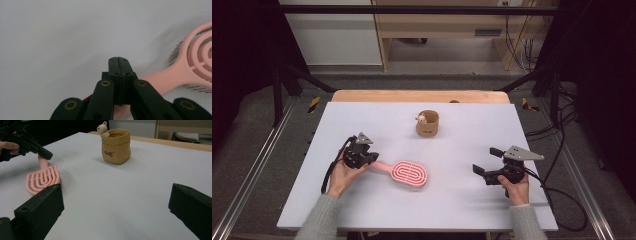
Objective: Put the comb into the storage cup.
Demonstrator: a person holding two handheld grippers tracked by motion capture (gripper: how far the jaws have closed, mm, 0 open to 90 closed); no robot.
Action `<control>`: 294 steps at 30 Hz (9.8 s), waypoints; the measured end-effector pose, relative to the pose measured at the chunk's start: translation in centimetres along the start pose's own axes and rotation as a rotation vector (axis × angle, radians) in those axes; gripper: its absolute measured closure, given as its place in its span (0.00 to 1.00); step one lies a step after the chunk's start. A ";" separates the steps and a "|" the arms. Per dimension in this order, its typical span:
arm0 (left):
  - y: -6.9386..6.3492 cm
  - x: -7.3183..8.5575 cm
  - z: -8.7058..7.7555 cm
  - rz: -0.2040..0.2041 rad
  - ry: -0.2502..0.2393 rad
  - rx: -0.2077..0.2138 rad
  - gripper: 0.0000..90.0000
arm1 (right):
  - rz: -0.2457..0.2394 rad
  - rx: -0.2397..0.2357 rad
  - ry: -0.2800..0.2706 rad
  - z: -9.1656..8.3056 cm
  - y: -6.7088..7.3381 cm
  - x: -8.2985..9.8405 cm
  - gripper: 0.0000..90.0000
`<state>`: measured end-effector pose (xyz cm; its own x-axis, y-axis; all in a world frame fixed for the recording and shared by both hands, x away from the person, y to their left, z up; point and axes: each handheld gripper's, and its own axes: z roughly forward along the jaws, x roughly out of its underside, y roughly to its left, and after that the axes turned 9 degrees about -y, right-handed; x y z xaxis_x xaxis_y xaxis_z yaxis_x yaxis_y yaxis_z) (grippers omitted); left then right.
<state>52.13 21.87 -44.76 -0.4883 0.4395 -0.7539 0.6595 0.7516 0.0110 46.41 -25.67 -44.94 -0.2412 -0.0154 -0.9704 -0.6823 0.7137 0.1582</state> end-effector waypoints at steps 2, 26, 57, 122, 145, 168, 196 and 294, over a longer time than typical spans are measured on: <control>-0.1 0.1 -0.1 -0.001 -0.001 0.001 1.00 | 0.000 0.001 0.000 0.0 0.0 0.0 0.00; -1.0 1.2 -0.7 0.021 0.018 0.022 1.00 | -0.002 0.000 0.002 0.0 0.0 0.0 0.00; -3.1 2.7 -2.5 0.041 0.009 0.064 1.00 | 0.001 -0.005 0.000 0.0 0.0 0.0 0.00; -3.2 0.6 -7.1 -0.023 -0.141 -0.007 0.00 | 0.002 -0.006 -0.002 -0.1 0.0 -0.1 0.00; -4.5 -1.0 -4.0 -0.001 -0.056 0.039 0.00 | 0.004 -0.006 -0.002 -0.1 0.0 0.0 0.00; -5.5 0.2 -0.8 -0.004 0.023 0.042 0.04 | 0.004 -0.008 0.001 0.0 0.0 0.0 0.00; -6.0 0.5 0.1 0.006 0.069 0.062 0.48 | 0.004 -0.004 -0.001 0.0 0.0 0.0 0.00; -6.8 -0.2 -2.1 -0.035 -0.120 -0.033 0.77 | 0.016 -0.009 -0.005 0.1 0.0 0.0 0.00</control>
<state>46.55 17.74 -43.30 -0.4375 0.3521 -0.8274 0.6229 0.7823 0.0036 46.46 -25.58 -44.94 -0.2488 -0.0010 -0.9685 -0.6848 0.7074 0.1752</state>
